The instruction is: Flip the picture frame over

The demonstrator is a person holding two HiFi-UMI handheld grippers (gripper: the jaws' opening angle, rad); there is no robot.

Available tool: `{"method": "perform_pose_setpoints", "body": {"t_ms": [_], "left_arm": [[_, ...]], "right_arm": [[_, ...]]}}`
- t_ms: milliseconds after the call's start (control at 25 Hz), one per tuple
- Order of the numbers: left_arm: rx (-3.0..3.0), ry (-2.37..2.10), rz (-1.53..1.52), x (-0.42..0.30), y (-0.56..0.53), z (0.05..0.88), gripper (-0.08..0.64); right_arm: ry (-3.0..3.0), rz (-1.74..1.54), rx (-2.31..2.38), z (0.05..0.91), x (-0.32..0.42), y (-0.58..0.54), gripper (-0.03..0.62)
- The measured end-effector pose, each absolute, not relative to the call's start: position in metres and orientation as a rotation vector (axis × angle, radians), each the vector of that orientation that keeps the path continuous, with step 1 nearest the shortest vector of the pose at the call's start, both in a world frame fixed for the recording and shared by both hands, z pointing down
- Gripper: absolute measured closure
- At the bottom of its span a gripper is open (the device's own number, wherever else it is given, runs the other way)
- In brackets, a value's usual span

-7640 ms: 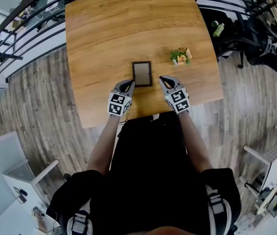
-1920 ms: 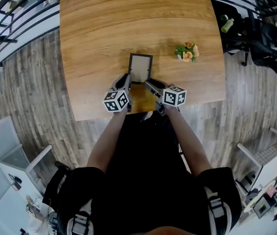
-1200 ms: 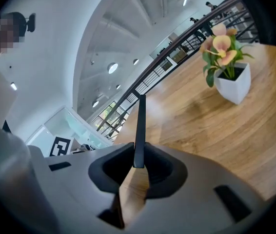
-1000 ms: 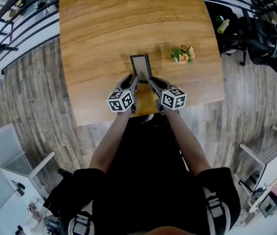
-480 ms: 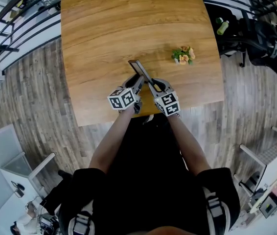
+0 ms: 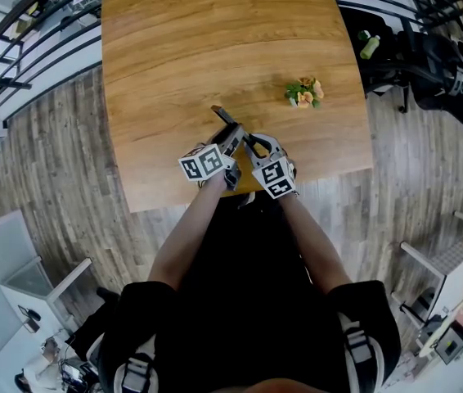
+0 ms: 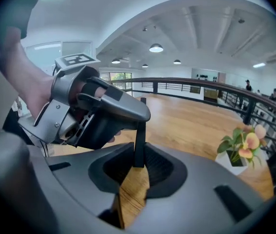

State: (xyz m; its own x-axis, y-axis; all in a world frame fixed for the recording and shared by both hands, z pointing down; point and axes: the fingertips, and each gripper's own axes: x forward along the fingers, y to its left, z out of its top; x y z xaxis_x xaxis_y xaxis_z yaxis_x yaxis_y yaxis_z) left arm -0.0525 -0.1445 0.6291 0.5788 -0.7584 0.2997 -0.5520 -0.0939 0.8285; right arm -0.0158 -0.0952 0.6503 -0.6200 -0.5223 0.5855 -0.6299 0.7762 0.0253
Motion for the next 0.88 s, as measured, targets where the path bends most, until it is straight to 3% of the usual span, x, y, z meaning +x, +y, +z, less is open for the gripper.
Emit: {"method": "perform_pose_setpoints", "body": {"t_ms": [400, 880], "left_arm": [[1.633, -1.149, -0.176, -0.064, -0.138, 0.652, 0.402], [1.584, -1.037, -0.269, -0.057, -0.139, 0.656, 0.448]], "right_arm": [[-2.258, -0.158, 0.703, 0.655, -0.024, -0.086, 0.509], [-2.239, -0.226, 0.622, 0.660, -0.021, -0.078, 0.479]]}}
